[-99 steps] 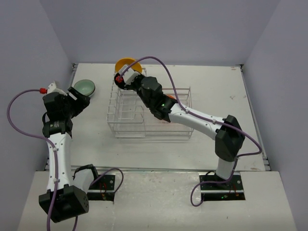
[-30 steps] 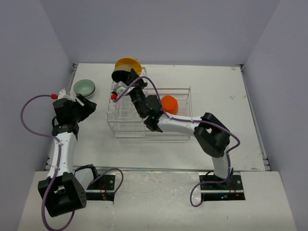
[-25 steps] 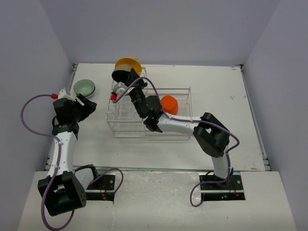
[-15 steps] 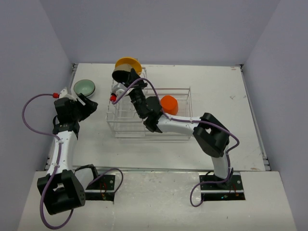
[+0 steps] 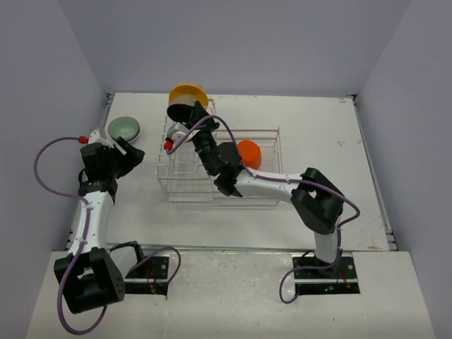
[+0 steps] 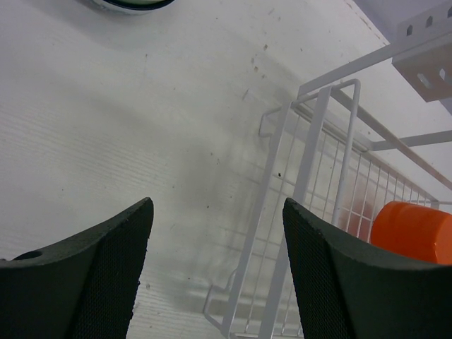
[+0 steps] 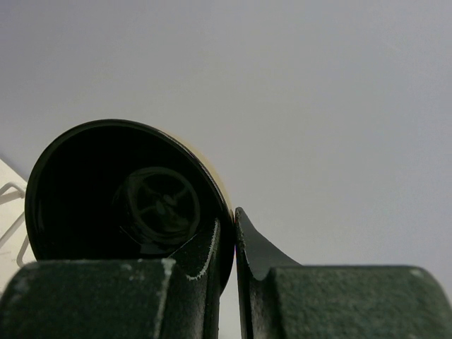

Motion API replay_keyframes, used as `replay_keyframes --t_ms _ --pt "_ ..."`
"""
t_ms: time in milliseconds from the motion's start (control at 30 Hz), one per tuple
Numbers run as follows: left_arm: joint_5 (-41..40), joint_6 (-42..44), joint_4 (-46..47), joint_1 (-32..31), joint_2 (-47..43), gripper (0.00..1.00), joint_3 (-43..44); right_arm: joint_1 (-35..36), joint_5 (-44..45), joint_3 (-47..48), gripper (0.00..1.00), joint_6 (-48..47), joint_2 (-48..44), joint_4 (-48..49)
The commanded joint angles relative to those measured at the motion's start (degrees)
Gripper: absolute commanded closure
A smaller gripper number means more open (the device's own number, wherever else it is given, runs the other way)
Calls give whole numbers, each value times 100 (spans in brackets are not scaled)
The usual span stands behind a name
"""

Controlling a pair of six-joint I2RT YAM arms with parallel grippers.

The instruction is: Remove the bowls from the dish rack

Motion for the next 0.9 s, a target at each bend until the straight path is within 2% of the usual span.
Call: replay_keyframes --t_ms 0,200,367,433,467,567,600,667,700,767,867 --pt "-17 50 66 -39 -7 26 230 41 -66 152 100 5 -639 475" --pt "-87 59 -127 -57 -86 26 344 58 -57 293 100 83 -832 80" --pt "9 146 -505 -57 -288 25 941 85 109 468 100 442 -1157 -640" --pt "132 173 -732 -57 -393 24 1379 93 232 678 100 689 -1323 -1351" --pt "202 190 -768 -57 -463 24 1504 93 320 853 100 1169 -1377 -2302" --pt "510 234 -813 -48 -604 22 1890 146 391 1433 100 1952 -1544 -3310" --pt "589 234 -813 -48 -622 22 1970 155 435 1949 100 2130 -1510 -4236" --pt "870 270 -822 -57 -657 22 2120 164 479 2277 100 2498 -1474 -4744" --pt "1019 348 -735 -48 -709 21 2172 164 383 2775 100 2683 -1439 -5590" --pt "1380 480 -900 -205 -518 24 2365 164 426 3269 100 3034 -1421 -6324" --pt "1854 577 -629 -487 -516 26 2217 155 251 3771 100 3511 -1421 -7222"
